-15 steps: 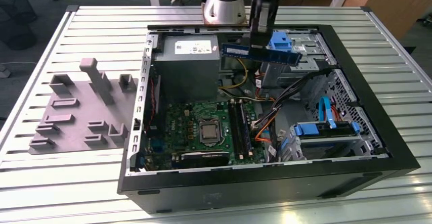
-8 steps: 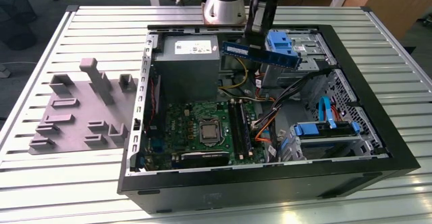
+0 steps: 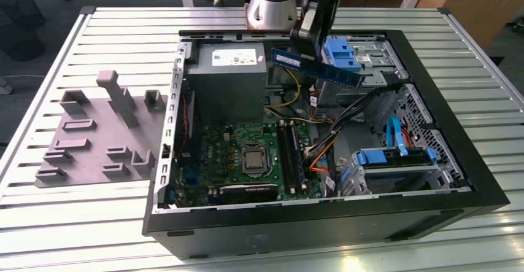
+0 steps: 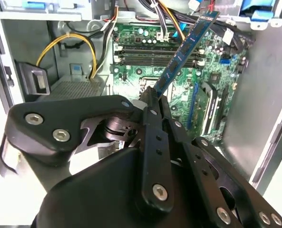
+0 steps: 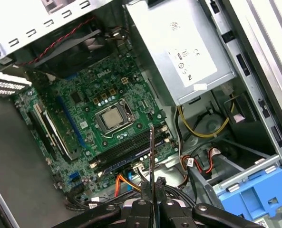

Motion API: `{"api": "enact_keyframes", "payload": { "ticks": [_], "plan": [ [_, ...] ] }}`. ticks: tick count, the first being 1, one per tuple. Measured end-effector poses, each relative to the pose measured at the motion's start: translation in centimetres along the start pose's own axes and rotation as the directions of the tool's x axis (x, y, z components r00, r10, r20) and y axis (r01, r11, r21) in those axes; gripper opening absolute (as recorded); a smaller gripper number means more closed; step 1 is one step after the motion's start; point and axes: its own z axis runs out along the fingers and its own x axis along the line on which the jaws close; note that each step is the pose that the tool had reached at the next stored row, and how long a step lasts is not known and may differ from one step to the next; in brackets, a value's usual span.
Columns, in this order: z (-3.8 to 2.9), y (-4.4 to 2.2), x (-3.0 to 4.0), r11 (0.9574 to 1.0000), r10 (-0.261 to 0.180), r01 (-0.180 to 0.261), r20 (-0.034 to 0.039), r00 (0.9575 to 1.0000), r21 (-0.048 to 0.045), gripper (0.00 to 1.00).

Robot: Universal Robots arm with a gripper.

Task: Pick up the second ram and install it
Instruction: 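Insert the second ram into the second slot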

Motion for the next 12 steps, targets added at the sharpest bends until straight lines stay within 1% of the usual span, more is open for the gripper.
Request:
{"api": "enact_keyframes", "payload": {
  "ticks": [3, 6, 9, 12],
  "plan": [
    [0.04, 0.0, -0.01, 0.999, 0.045, -0.045, -0.002, 0.999, 0.0005, 0.14],
    [0.09, 0.01, -0.01, 0.996, 0.09, -0.09, -0.0038, 0.996, 0.0011, 0.14],
    [0.15, 0.01, -0.01, 0.9905, 0.137, -0.137, -0.0057, 0.9905, 0.0017, 0.14],
    [0.2, 0.02, -0.01, 0.9829, 0.184, -0.184, -0.0075, 0.9829, 0.0023, 0.14]
  ]
}}
